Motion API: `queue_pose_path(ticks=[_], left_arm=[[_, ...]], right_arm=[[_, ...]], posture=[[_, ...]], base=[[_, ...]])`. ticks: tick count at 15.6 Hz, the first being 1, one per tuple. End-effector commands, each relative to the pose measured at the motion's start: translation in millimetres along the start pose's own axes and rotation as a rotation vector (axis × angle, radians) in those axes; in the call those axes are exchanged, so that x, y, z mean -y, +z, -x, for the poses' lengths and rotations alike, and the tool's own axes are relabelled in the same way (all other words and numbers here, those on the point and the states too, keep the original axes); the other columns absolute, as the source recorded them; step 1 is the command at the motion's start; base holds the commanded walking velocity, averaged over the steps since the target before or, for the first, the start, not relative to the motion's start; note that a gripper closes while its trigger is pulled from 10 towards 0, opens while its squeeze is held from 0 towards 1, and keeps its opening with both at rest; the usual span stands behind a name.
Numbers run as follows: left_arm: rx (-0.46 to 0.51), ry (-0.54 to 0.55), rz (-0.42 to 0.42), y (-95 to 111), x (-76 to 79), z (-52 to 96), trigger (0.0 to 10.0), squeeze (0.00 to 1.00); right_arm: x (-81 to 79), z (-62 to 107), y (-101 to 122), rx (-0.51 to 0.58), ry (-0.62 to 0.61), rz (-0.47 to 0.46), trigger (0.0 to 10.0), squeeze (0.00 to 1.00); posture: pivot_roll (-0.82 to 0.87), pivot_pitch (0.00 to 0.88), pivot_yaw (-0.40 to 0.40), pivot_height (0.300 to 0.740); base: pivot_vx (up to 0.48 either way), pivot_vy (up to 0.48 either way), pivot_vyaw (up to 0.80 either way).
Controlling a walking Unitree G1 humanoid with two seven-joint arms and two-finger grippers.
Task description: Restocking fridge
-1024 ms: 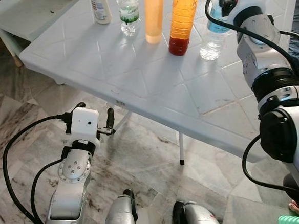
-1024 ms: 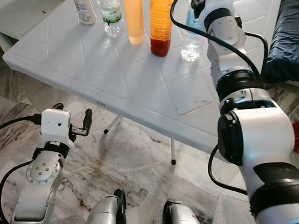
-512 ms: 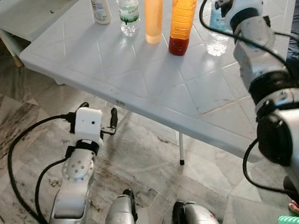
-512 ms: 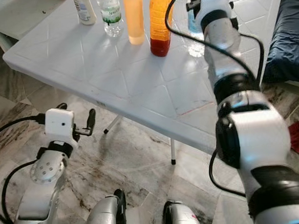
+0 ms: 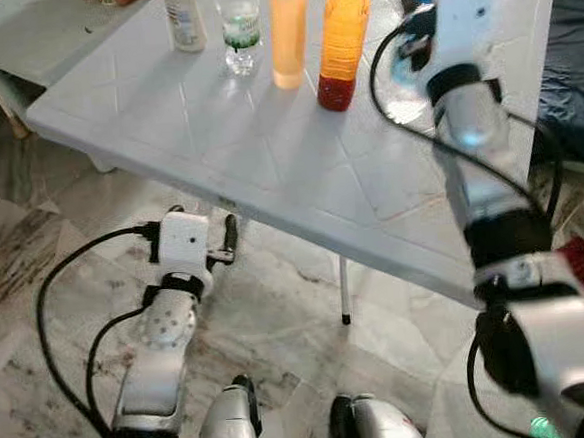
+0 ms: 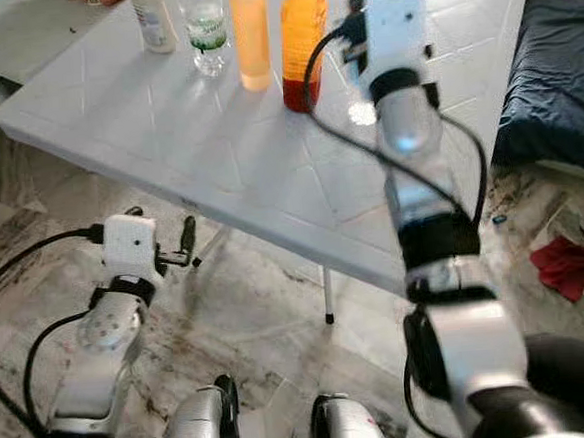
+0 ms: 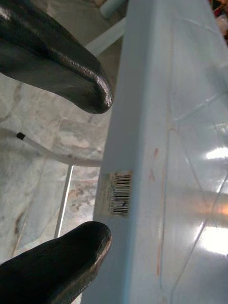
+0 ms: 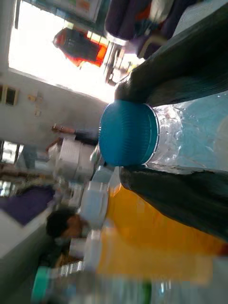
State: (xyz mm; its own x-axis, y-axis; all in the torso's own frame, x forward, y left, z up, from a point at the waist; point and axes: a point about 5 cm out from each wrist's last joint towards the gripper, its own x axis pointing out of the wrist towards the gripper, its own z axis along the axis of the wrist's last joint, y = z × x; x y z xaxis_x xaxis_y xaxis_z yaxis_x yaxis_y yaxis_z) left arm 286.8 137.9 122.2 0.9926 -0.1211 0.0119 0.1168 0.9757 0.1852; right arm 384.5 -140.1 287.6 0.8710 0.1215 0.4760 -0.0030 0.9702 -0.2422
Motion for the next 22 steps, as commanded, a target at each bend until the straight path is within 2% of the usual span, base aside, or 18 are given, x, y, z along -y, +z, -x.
queue_pose_path(ticks=[1,2,4,6,7,9,11,13,14,16,17,19,22], left_arm=[[-0.003,0.013,-0.001,-2.1,0.2,-2.8,10.0,0.0],[-0.003,0.017,0.002,-2.3,-0.2,-4.4,10.0,0.0],[-0.007,0.029,0.032,-3.8,-3.3,-9.1,10.0,0.0],[0.01,0.042,0.04,-2.2,-2.7,-10.9,10.0,0.0],[0.008,0.046,0.046,-3.0,-2.3,-10.7,10.0,0.0],[-0.002,0.051,0.058,-6.7,0.6,-8.4,10.0,0.0],[-0.021,0.05,0.066,-13.6,5.2,-3.2,10.0,0.0],[-0.022,0.065,0.08,-15.2,2.6,-2.6,10.0,0.0],[-0.019,0.088,0.083,-15.7,-1.5,-4.5,10.0,0.0],[-0.012,0.093,0.08,-14.2,-2.4,-7.2,10.0,0.0],[-0.002,0.096,0.079,-12.5,-2.4,-9.7,10.0,0.0],[0.002,0.112,0.082,-11.1,-3.0,-13.6,10.0,0.0],[0.0,0.122,0.088,-13.3,-0.4,-11.7,10.0,0.0]], right_arm=[[-10.5,6.5,14.3,0.058,0.095,-0.032,10.0,0.0],[-13.3,10.2,14.7,0.059,0.125,-0.035,10.0,0.0],[-23.8,28.6,6.2,0.004,0.237,-0.09,10.0,0.0],[-29.7,50.9,3.3,-0.006,0.318,-0.106,10.0,0.0],[-30.7,55.2,2.2,-0.014,0.326,-0.116,10.0,0.0],[-31.5,62.5,-0.9,-0.047,0.311,-0.14,10.0,0.0],[-34.0,72.9,-2.5,-0.085,0.259,-0.277,10.0,0.0],[-32.9,78.7,4.3,-0.06,0.225,-0.301,10.0,0.0],[-30.6,88.7,-1.0,-0.073,0.181,-0.313,10.0,0.0],[-30.7,92.8,-3.3,-0.093,0.171,-0.326,10.0,0.0],[-35.0,93.8,-0.2,-0.081,0.216,-0.359,10.0,0.0],[-39.9,91.0,3.9,-0.071,0.266,-0.34,10.0,0.0],[-42.2,93.7,-5.2,-0.106,0.266,-0.347,10.0,0.0]], posture=[[0.14,0.128,-0.023,0.74],[0.14,0.123,-0.023,0.74],[0.12,0.116,-0.03,0.74],[0.11,0.115,-0.043,0.74],[0.11,0.115,-0.044,0.74],[0.11,0.116,-0.051,0.74],[0.12,0.117,-0.068,0.74],[0.11,0.12,-0.074,0.74],[0.11,0.112,-0.073,0.74],[0.11,0.107,-0.072,0.74],[0.11,0.103,-0.073,0.74],[0.1,0.099,-0.077,0.74],[0.11,0.096,-0.081,0.74]], base=[[0.0,0.0,0.0],[0.0,0.0,0.0],[0.0,0.0,0.0],[0.0,0.0,0.0],[0.0,0.262,0.0],[0.0,0.48,0.0],[0.0,0.48,0.0],[0.0,0.48,0.0],[0.0,0.48,0.0],[0.0,0.48,0.0],[0.0,0.48,0.0],[0.0,0.48,0.0],[0.0,0.48,0.0]])
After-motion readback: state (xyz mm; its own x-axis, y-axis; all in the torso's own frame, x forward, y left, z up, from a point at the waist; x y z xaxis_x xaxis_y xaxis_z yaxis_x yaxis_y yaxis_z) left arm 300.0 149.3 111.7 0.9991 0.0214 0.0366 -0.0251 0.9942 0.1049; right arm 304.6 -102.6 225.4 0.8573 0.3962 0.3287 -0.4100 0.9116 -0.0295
